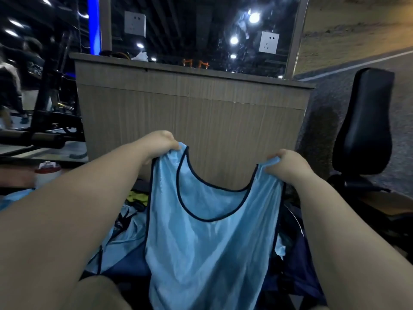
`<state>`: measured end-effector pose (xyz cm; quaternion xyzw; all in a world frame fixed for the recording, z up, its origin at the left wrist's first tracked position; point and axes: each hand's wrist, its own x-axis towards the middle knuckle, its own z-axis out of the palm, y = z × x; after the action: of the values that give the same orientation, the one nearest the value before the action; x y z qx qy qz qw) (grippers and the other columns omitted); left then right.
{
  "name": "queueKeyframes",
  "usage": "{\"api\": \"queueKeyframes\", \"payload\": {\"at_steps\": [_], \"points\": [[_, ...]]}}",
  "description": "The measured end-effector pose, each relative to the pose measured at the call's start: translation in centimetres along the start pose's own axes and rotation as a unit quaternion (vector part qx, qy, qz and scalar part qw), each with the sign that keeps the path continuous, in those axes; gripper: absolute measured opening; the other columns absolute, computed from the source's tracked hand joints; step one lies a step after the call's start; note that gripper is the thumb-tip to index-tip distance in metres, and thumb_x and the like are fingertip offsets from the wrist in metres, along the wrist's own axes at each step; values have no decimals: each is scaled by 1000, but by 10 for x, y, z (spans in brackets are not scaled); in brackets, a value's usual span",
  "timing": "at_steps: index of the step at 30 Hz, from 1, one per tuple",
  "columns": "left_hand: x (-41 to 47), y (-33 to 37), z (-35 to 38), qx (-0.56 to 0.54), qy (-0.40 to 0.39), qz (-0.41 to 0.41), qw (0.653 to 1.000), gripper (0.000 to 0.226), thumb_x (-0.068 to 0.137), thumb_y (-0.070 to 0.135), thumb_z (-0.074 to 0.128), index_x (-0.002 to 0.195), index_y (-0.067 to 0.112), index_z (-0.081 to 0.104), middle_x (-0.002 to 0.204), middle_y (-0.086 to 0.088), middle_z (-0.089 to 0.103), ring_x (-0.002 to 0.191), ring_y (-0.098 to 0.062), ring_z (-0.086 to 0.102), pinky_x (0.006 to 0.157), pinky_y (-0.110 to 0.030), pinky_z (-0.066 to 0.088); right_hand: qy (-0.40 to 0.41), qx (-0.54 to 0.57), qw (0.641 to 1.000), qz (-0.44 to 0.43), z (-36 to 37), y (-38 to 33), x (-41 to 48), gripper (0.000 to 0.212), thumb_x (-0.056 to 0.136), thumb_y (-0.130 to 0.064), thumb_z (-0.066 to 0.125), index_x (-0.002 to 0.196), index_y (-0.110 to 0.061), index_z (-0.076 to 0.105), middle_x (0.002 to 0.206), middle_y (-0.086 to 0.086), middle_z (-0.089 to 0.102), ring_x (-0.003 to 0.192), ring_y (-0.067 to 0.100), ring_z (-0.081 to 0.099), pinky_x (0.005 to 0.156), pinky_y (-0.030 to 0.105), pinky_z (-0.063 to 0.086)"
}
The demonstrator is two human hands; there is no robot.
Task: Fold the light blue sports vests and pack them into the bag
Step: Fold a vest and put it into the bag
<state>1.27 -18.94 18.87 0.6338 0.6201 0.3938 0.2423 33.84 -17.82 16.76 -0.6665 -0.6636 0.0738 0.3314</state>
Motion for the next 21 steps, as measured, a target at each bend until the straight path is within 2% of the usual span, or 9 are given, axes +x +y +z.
{"api": "queueKeyframes", "payload": {"at_steps": [3,6,9,12,15,18,21], "points": [[6,-17,-18,6,34,16,999,30,92,31,64,72,17,48,73,-2,50,65,-17,45,59,-30,34,11,17,1000,19,-3,9,-2,49,83,-32,76,124,-11,61,119,8,63,103,25,60,78,30,45],[8,-32,-42,15,84,37,996,29,87,42,68,77,18,55,81,-1,56,75,-18,51,67,-32,38,20,11,1000,19,-10,16,1,39,75,-40,82,100,-14,66,109,8,67,94,23,61,78,33,47],[10,-40,-63,-16,93,44,995,25,83,47,71,83,23,63,90,-1,63,84,-21,59,76,-35,46,26,26,999,25,-17,18,4,63,73,-48,82,118,-8,63,117,6,62,110,27,58,86,35,46],[7,-44,-75,-34,79,49,995,24,87,44,67,83,21,63,87,-3,63,84,-20,57,80,-35,43,40,89,995,-5,-17,15,4,51,81,-48,75,106,-7,60,101,4,58,99,23,56,78,35,43],[6,-48,-79,-30,95,32,995,25,87,44,67,86,19,65,95,-6,68,89,-22,60,89,-40,46,41,105,993,-31,-10,8,2,37,88,-46,67,98,-13,55,86,1,54,82,19,53,67,33,39],[6,-53,-76,-8,131,5,991,28,88,45,66,89,17,65,97,-8,68,87,-24,61,78,-37,48,34,99,993,-53,1,-2,-1,34,92,-44,63,95,-13,51,79,1,49,71,16,46,61,33,34],[8,-56,-68,18,140,3,990,27,91,44,62,90,17,64,95,-6,65,78,-18,56,63,-30,43,29,89,993,-71,11,-10,-2,36,93,-44,62,98,-11,50,77,4,47,67,16,43,59,33,32]]}}
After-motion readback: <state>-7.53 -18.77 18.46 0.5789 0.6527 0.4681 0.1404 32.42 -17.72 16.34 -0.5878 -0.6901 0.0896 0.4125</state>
